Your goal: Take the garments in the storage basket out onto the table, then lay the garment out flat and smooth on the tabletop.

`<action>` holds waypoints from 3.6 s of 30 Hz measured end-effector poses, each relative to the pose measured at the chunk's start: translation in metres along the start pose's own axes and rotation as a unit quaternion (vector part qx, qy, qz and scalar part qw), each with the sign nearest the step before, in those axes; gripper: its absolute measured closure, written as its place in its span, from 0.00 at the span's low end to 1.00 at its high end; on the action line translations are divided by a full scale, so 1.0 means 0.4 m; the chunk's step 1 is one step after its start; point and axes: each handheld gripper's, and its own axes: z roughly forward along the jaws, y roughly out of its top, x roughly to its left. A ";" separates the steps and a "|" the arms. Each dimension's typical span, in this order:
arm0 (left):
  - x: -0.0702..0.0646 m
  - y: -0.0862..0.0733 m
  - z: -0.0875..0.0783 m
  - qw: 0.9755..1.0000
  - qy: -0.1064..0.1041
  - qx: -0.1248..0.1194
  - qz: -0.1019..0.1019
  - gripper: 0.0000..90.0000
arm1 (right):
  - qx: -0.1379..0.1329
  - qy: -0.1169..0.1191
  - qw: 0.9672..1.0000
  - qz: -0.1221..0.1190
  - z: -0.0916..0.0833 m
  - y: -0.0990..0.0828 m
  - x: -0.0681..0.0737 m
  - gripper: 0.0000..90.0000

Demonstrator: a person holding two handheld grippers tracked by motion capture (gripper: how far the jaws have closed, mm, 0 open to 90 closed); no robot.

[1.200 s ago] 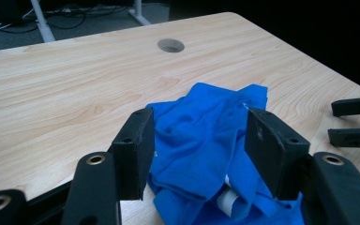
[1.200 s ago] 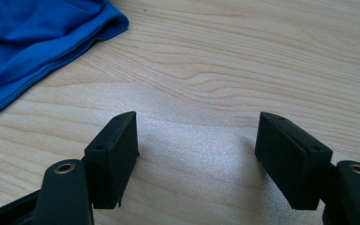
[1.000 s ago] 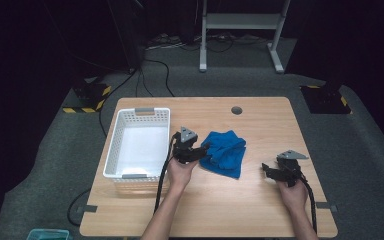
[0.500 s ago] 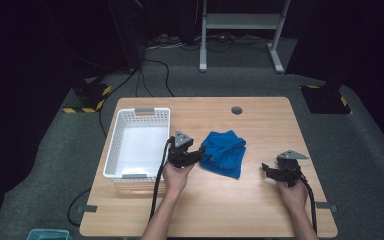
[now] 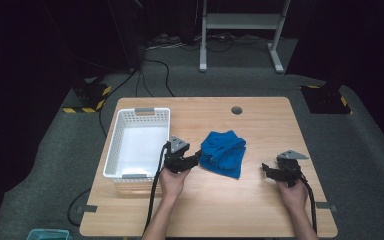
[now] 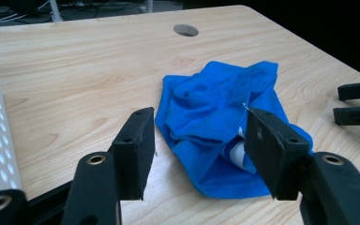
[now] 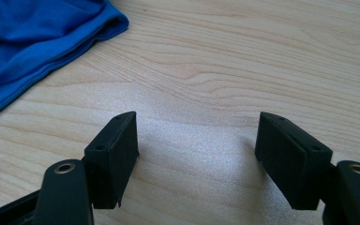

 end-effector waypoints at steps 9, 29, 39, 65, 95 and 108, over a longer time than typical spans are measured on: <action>-0.012 -0.020 0.000 1.000 0.007 0.007 0.011 0.48 | 0.000 0.000 1.000 0.000 0.000 0.000 0.000 0.34; -0.041 -0.078 0.021 1.000 -0.003 0.025 0.001 0.46 | 0.000 0.000 1.000 0.000 0.000 0.000 0.000 0.34; -0.043 -0.098 0.038 0.999 0.000 0.035 -0.003 0.46 | 0.000 0.000 1.000 0.000 0.000 0.000 0.000 0.34; -0.031 -0.137 0.094 0.997 0.040 0.072 0.006 0.47 | 0.000 -0.001 1.000 0.001 0.000 0.000 0.001 0.34; -0.034 -0.121 0.129 0.996 0.028 0.086 0.009 0.42 | 0.009 0.020 1.000 -0.016 0.001 0.008 0.021 0.36; -0.045 -0.088 0.159 0.995 0.024 0.092 0.022 0.54 | -0.010 0.059 0.997 -0.052 0.016 0.034 0.113 0.43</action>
